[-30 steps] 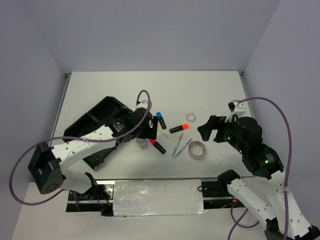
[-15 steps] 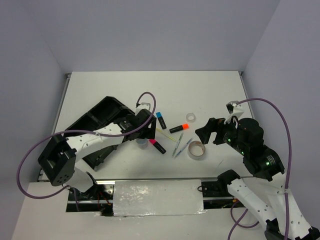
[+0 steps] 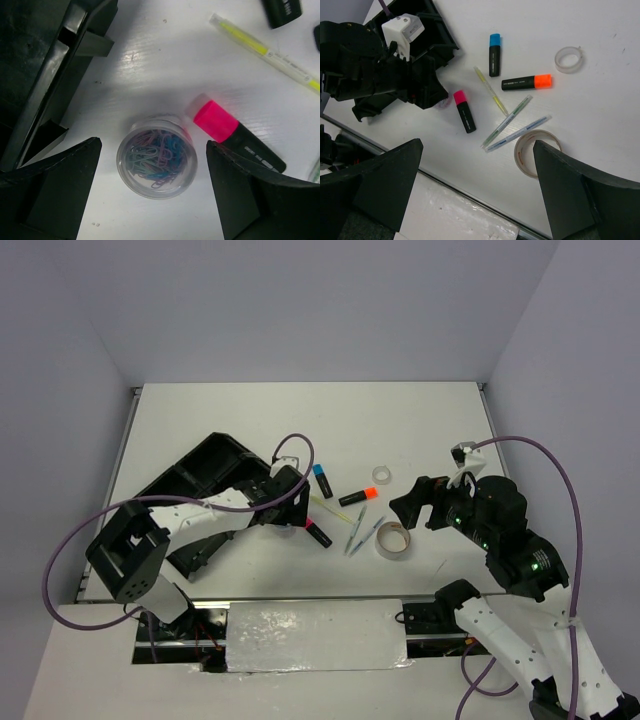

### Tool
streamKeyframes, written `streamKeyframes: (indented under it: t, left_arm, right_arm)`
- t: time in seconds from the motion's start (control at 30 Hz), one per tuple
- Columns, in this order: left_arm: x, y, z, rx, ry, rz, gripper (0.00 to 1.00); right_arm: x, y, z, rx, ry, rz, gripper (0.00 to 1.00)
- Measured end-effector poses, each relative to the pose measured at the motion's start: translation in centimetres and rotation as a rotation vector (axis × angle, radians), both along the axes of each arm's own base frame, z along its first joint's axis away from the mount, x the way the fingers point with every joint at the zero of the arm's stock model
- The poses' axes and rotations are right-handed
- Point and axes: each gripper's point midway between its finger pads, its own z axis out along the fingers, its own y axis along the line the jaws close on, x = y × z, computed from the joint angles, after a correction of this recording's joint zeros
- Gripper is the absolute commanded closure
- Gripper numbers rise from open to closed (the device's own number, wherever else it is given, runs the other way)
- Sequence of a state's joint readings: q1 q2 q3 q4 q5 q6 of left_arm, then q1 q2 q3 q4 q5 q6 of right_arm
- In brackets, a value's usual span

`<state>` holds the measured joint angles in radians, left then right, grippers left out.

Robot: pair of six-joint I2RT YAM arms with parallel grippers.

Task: Sort the stationery into containers
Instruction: Pick up the stationery from the center of the board.

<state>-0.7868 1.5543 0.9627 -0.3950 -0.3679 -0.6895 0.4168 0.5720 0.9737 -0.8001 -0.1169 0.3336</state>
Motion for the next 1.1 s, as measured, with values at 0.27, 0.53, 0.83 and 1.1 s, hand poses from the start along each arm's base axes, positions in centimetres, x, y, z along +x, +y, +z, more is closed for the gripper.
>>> streamKeyframes:
  t: [0.27, 0.53, 0.83, 1.1]
  left_arm:
    - [-1.0, 0.7, -1.4, 0.016, 0.033, -0.008, 0.33]
    - [-1.1, 0.2, 0.0, -0.027, 0.014, -0.027, 0.76]
    - [1.8, 1.4, 10.0, -0.097, -0.163, 0.037, 0.77]
    - [11.2, 13.2, 15.8, -0.063, -0.302, 0.434, 0.71]
  right_arm:
    - [0.0, 0.1, 0.0, -0.01, -0.004, 0.008, 0.0]
    - [0.0, 0.1, -0.1, -0.014, -0.006, 0.011, 0.0]
    - [-0.1, 0.2, -0.1, -0.014, -0.006, 0.015, 0.0]
    - [0.3, 0.6, 0.2, -0.008, -0.013, 0.032, 0.0]
